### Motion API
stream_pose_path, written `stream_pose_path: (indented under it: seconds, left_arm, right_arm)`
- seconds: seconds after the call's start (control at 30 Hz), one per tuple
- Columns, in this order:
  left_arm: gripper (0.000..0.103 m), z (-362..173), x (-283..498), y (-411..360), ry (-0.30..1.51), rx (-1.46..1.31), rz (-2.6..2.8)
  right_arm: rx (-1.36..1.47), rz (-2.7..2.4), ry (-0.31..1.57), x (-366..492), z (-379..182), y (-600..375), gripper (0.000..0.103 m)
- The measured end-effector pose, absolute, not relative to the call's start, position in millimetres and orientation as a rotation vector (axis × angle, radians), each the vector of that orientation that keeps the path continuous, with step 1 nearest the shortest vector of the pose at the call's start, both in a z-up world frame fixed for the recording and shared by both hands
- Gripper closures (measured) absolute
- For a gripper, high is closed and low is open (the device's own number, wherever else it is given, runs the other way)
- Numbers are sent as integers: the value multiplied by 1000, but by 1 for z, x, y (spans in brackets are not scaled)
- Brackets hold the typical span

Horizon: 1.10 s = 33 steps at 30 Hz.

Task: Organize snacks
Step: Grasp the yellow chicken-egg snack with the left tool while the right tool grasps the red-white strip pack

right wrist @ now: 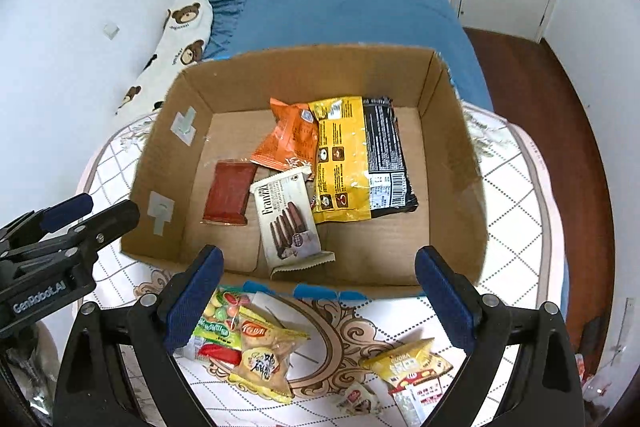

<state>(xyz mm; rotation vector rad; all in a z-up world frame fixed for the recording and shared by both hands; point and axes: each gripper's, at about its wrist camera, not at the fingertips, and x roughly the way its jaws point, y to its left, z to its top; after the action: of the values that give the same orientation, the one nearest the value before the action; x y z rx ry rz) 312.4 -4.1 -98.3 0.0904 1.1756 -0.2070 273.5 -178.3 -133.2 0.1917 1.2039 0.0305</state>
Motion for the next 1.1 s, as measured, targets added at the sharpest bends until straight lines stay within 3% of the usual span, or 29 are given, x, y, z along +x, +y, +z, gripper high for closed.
stream_pose_path:
  seconds: [0.27,0.47,0.73,0.8,0.87,1.1]
  left_arm:
    - [26,-68,276,-4,1114,76,-236]
    - [26,-77,248,0,1130,74,-215]
    - [26,-180,212,-15,1375,110,-231]
    - [26,-202,210,-27,1412,152,-238]
    - [25,-225,209,-42,1449,210,-255]
    - [26,-293,217,-88,1552,403,-278]
  right_arm:
    - [211,36,1130,239,-96,-176,4]
    - [255,29,1133,208,-96,-183,4]
    - [359,-66,1291,149,-173,-234,6]
    - [378,-98,1327,138,-194,-249,14]
    - [374,-124,1375,128,-217,-262,15]
    - [141,-92,1578,112,-297,-266,14]
